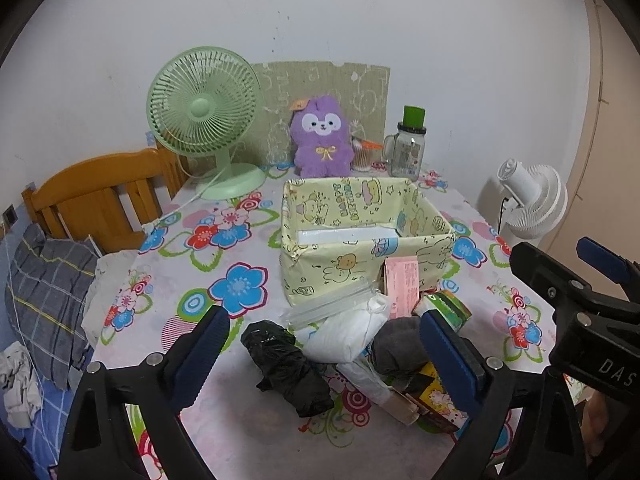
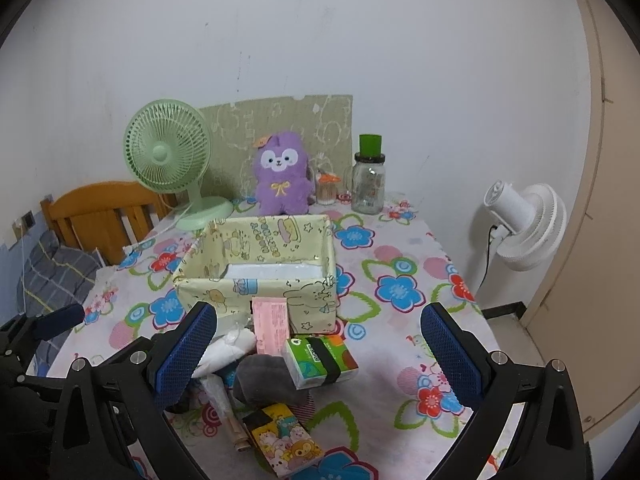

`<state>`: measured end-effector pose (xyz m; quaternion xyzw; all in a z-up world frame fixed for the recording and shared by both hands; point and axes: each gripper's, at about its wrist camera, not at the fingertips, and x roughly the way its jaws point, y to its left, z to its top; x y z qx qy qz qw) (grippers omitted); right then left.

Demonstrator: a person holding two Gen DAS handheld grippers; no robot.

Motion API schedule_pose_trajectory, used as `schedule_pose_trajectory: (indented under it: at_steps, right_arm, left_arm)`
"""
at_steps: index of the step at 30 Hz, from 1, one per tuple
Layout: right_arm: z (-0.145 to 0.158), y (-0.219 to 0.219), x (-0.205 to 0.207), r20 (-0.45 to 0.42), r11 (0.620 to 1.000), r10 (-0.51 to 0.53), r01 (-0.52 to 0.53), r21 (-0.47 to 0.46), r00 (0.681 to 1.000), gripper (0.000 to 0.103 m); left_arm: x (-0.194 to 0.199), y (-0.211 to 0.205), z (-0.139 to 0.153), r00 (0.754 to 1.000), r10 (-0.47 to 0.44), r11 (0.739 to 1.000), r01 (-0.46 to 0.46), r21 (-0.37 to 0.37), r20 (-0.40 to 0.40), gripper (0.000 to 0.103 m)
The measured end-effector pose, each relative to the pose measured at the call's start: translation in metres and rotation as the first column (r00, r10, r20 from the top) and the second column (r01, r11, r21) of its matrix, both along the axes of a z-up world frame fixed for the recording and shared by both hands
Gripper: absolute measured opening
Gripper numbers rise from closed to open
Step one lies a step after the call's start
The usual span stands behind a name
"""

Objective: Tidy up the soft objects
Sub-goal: 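Grasp the white cloth bundle with the left gripper while the right gripper grasps the green tissue pack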

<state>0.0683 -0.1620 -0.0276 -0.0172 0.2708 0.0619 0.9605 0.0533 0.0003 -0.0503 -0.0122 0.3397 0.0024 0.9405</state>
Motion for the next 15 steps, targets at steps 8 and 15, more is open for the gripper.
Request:
schedule_pose_trajectory:
  at_steps: [8,15]
  right_arm:
    - [-0.014,0.008,0.018,-0.041,1.000,0.015,-0.016,-0.011,0.999,0.103]
    - [-0.034,0.011,0.036,-0.090,1.000,0.021,-0.023,-0.021,0.996,0.103]
  left_arm:
    - [0.018,0.000,-0.016,0.999,0.000,1.000,0.000,0.003,-0.051,0.096]
    - [0.035,0.000,-0.039,0.995,-0.012,1.000,0.011,-0.007,-0.103,0.095]
